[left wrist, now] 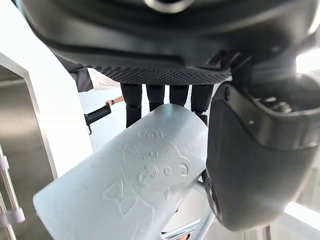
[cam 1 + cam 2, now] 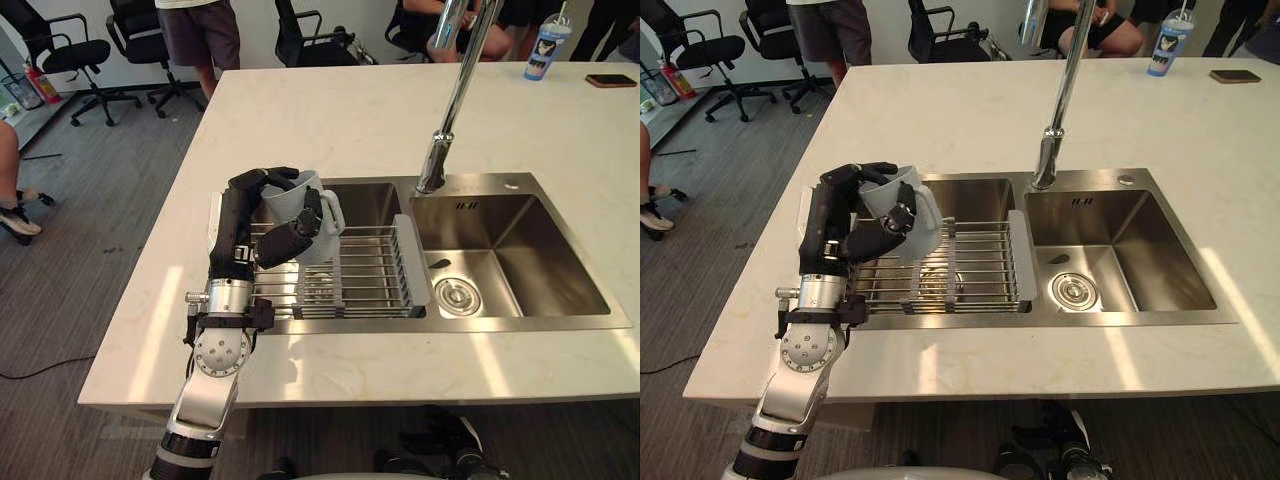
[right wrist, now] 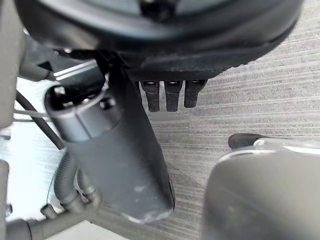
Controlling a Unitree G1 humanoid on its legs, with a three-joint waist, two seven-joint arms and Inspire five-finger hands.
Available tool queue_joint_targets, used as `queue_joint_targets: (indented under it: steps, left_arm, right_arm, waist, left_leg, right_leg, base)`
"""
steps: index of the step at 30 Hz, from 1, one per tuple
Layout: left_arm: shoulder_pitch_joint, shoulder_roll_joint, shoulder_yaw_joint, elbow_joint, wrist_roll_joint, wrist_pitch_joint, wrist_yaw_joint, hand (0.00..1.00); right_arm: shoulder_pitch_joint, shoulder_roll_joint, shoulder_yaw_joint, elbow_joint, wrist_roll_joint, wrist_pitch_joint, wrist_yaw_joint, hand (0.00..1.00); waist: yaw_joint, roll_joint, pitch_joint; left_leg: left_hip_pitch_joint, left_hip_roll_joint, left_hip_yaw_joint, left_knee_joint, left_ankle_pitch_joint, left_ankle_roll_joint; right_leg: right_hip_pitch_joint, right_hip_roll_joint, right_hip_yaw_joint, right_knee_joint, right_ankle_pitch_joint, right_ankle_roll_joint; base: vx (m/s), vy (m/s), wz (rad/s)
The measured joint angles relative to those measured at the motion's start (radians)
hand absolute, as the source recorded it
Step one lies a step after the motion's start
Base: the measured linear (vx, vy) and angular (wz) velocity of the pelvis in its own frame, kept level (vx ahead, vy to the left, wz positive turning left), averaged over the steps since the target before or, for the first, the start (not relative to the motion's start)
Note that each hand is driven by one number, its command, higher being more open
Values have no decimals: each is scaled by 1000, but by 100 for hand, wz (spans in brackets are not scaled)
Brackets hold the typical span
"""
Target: Walk over to the sink, pick up the cup, carry it to the dishwasher, place the cup inside the dishwasher, then close the dishwasher door
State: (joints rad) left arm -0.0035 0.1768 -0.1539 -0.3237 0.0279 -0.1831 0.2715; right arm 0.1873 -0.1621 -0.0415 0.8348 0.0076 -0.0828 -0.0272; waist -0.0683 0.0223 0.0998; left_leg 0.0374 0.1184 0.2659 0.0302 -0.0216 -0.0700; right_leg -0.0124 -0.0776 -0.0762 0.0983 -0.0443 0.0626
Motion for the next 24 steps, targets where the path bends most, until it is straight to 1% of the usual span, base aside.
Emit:
queue_joint_targets:
  steps: [2, 4, 6, 7, 8, 9, 10, 11, 12, 13, 14, 15, 16, 17, 18, 19, 20, 21, 22, 23, 24]
  left_arm:
    - [10, -18, 6, -26, -20, -8, 15, 30]
    - [6, -30, 13, -36, -37, -19, 26, 30]
    - [4, -42, 13, -36, -50, -19, 42, 30]
    - [4, -49, 13, -36, -51, -19, 50, 30]
    - [3, -57, 16, -43, -62, -20, 51, 30]
    - [0, -58, 27, -51, -68, -24, 51, 30]
    - [2, -60, 36, -52, -71, -28, 52, 30]
    - [12, -64, 54, -56, -84, -31, 54, 30]
    - [24, -70, 80, -74, -93, -35, 56, 30]
    - [32, -75, 114, -92, -110, -47, 64, 30]
    - [32, -76, 131, -105, -115, -49, 78, 30]
    - [32, -88, 134, -114, -125, -52, 85, 30]
    - [32, -90, 133, -118, -126, -55, 84, 30]
    - [32, -90, 131, -117, -128, -54, 84, 30]
    - [34, -98, 128, -111, -129, -51, 84, 30]
    - [53, -105, 115, -108, -130, -44, 82, 30]
    - [71, -107, 102, -113, -135, -44, 82, 30]
    - [74, -107, 95, -115, -142, -44, 79, 30]
    - [72, -106, 81, -117, -156, -47, 75, 30]
    - [75, -110, 65, -123, -172, -51, 74, 30]
    - [76, -111, 42, -136, -184, -54, 73, 30]
  right_arm:
    - [-23, 3, 0, -2, 0, 0, -13, 90]
    - [-52, 7, 1, -6, 0, 0, -22, 90]
    - [-56, 10, 3, -28, 0, 0, -36, 90]
    - [-50, 8, 2, -44, 0, 0, -41, 90]
    - [-44, 8, -2, -64, 0, -1, -47, 90]
    - [-46, 10, -1, -68, 0, -2, -48, 90]
    - [-42, 12, 4, -67, 0, -2, -49, 90]
    - [-26, 12, 9, -65, 0, -2, -46, 90]
    - [-20, 12, 9, -63, 0, -2, -42, 90]
    - [-25, 11, 9, -62, 0, -2, -40, 90]
    - [-32, 8, 10, -61, 0, -1, -40, 90]
    - [-45, 5, 10, -61, 0, -1, -40, 90]
    - [-56, 5, 10, -61, 1, -1, -40, 90]
    - [-66, 5, 10, -60, 3, -1, -41, 90]
    - [-81, -1, 7, -55, 8, -1, -43, 90]
    - [-86, -1, 9, -48, 12, -1, -50, 90]
    - [-83, 2, 10, -48, 13, -5, -52, 90]
    - [-80, 1, 8, -49, 16, -11, -55, 90]
    - [-79, 1, 0, -56, 31, -18, -66, 90]
    - [-74, 6, -20, -63, 39, -21, -73, 90]
    - [-60, -3, -24, -70, 43, -22, -84, 90]
  waist:
    - [2, -12, -2]
    - [0, -20, 3]
    - [-2, -28, 15]
    - [-2, -30, 24]
    - [2, -27, 23]
    - [2, -31, 30]
    - [3, -39, 30]
    - [11, -44, 27]
    - [28, -51, 23]
    - [49, -53, 19]
    - [65, -51, 17]
    - [84, -42, 11]
    - [86, -42, 12]
    - [83, -43, 14]
    - [79, -28, 27]
    - [74, -20, 33]
    - [72, -19, 33]
    - [70, -18, 33]
    - [68, -25, 33]
    - [53, -32, 40]
    - [52, -33, 39]
  left_leg:
    - [-34, 1, 36, 30, -16, 3]
    - [-78, 1, 51, 76, -33, 12]
    - [-99, 1, 46, 132, -56, 23]
    - [-99, -1, 42, 150, -64, 32]
    - [-109, 2, 40, 147, -70, 48]
    - [-114, -2, 41, 158, -71, 53]
    - [-118, -10, 36, 167, -70, 58]
    - [-123, -24, 25, 177, -68, 65]
    - [-142, -30, 18, 195, -65, 67]
    - [-184, -36, 17, 222, -61, 66]
    - [-224, -36, 17, 236, -47, 67]
    - [-265, -34, 11, 214, -10, 69]
    - [-290, -33, -1, 198, 15, 64]
    - [-303, -34, -10, 193, 28, 63]
    - [-309, -25, -29, 189, 50, 62]
    - [-301, -7, -48, 186, 66, 54]
    - [-298, 11, -69, 203, 75, 46]
    - [-303, 14, -82, 211, 85, 42]
    - [-309, 7, -122, 183, 139, 24]
    - [-320, 13, -116, 250, 103, 55]
    - [-321, 23, -103, 371, 9, 72]
  right_leg:
    - [-59, -2, 38, 40, 1, 2]
    - [-120, -7, 67, 88, 0, 3]
    - [-148, -21, 64, 141, 0, 6]
    - [-156, -27, 56, 171, 2, 14]
    - [-139, -32, 54, 151, -3, 55]
    - [-152, -42, 49, 242, -55, 46]
    - [-162, -56, 47, 355, -117, 31]
    - [-144, -67, 40, 509, -182, 54]
    - [-107, -67, 38, 566, -209, 67]
    - [-73, -67, 38, 524, -234, 73]
    - [-66, -56, 39, 447, -257, 67]
    - [-61, -43, 32, 341, -261, 62]
    - [-47, -36, 22, 267, -267, 47]
    - [-38, -32, 16, 229, -272, 26]
    - [-29, -14, 5, 206, -254, -2]
    - [-5, 10, -8, 192, -238, -16]
    - [9, 35, -16, 196, -232, -24]
    - [14, 45, -26, 198, -229, -29]
    - [9, 36, -61, 197, -224, -54]
    - [2, 27, -95, 201, -214, -73]
    - [-5, 20, -115, 200, -199, -83]
  base:
    - [-1, 24, -43]
    - [-47, 42, -39]
    - [-70, 48, -20]
    - [-125, 55, -2]
    - [-170, 45, 5]
    - [-151, 33, 15]
    - [-101, 7, 28]
    - [-90, -35, 32]
    - [-96, -59, 25]
    - [-151, -94, 10]
    - [-196, -102, 7]
    - [-199, -103, 15]
    - [-172, -91, 25]
    - [-174, -96, 32]
    - [-229, -123, 33]
    - [-279, -160, 33]
    - [-184, -109, 30]
    - [-213, -100, 50]
    - [-307, -102, 70]
    - [-415, -117, 81]
    - [-347, -79, 69]
